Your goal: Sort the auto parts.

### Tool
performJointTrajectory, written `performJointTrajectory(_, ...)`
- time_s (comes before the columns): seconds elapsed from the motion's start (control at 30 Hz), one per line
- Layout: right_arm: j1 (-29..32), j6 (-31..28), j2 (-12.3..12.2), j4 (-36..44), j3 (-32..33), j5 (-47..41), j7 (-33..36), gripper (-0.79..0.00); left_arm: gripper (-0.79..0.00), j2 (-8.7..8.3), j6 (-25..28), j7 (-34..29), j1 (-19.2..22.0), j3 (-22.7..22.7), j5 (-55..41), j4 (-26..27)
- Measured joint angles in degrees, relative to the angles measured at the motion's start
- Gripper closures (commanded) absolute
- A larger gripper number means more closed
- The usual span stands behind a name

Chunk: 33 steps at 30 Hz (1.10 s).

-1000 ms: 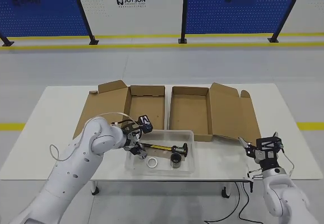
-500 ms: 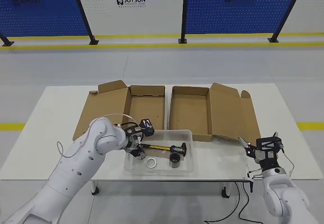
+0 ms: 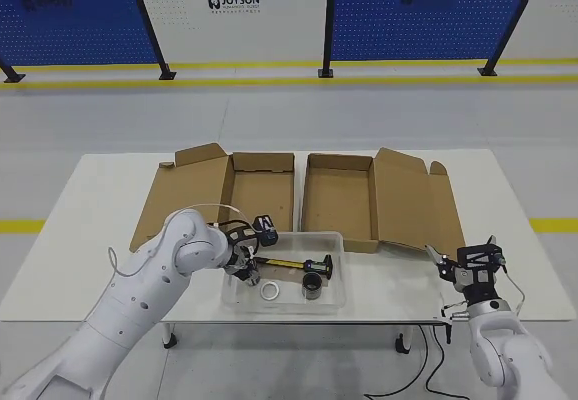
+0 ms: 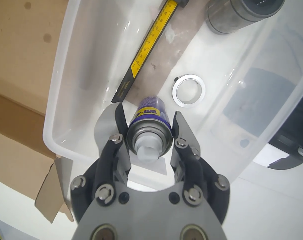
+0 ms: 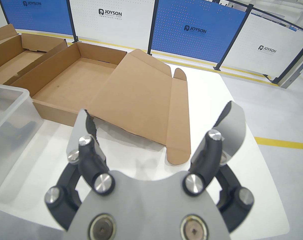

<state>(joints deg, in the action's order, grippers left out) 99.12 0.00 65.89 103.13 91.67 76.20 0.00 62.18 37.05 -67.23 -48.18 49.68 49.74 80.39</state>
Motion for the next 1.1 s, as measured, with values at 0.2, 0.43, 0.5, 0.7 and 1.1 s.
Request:
performJointTrajectory(0.2, 0.0, 0.0, 0.0, 0.0, 0.0, 0.0, 0.0, -0.785, 0.0, -0.37, 0.0, 0.4, 0.1, 0.1, -0.3, 0.5)
performJointTrajectory(0.43, 0.0, 0.0, 0.0, 0.0, 0.0, 0.0, 0.0, -0.785, 0.0, -1.18, -0.2, 1.4, -1.1, 2.1, -1.6, 3.9)
performJointTrajectory(0.5, 0.0, 0.0, 0.0, 0.0, 0.0, 0.0, 0.0, -0.785, 0.0, -1.53, -0.3, 1.4, -1.6, 3.1, -2.6, 5.8)
performJointTrajectory(0.7, 0.0, 0.0, 0.0, 0.0, 0.0, 0.0, 0.0, -0.785, 0.0, -2.89, -1.1, -0.3, -4.1, 7.3, -7.5, 14.3)
performJointTrajectory(1.1, 0.0, 0.0, 0.0, 0.0, 0.0, 0.0, 0.0, -0.785, 0.0, -5.86, -4.3, -4.3, -8.2, 10.7, -14.9, 27.0)
